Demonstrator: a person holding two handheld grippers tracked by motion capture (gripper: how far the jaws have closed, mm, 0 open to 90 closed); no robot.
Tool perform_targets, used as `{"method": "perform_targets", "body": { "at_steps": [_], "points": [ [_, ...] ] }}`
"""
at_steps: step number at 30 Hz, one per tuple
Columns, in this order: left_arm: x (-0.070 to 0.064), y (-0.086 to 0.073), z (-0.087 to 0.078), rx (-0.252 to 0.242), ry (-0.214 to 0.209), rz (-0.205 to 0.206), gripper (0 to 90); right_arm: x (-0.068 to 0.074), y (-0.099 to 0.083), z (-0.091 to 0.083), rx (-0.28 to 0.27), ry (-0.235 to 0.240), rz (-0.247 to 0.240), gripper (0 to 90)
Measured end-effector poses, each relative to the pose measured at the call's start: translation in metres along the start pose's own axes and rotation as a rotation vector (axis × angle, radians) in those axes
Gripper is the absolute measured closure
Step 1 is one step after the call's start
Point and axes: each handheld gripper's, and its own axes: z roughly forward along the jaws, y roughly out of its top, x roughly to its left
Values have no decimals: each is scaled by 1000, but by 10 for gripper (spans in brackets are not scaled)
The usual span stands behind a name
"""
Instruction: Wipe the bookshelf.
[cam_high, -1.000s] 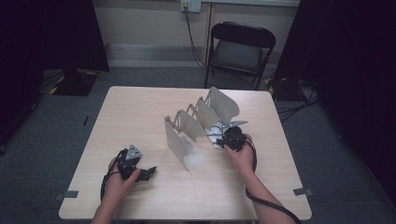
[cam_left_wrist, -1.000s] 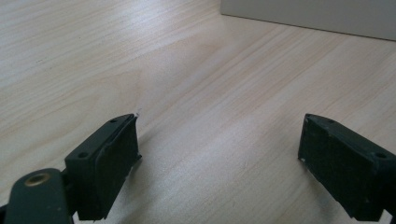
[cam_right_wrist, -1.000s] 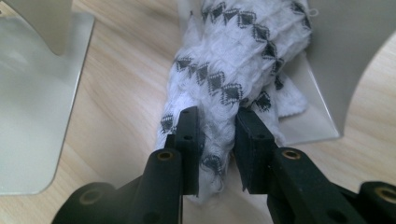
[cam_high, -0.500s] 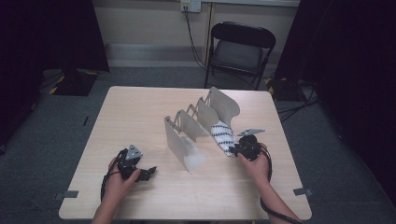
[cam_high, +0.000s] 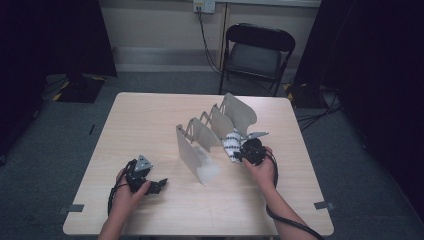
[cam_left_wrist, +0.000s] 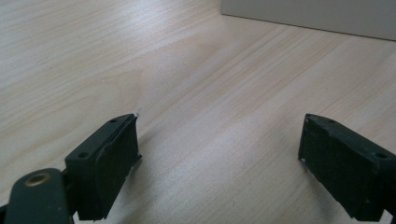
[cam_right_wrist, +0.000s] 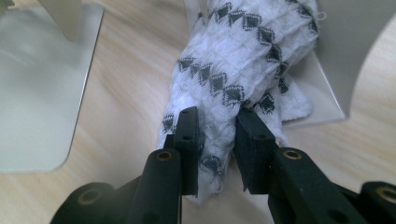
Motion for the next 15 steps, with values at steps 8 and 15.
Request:
{"method": "perform_targets", "body": {
  "at_steps": [8,15],
  "points": [
    [0,0,0,-1,0,0,119,2,6,8,1,13,9,707],
    [0,0,0,0,0,0,119,-10,-13,-9,1,-8,30,706]
  ]
}}
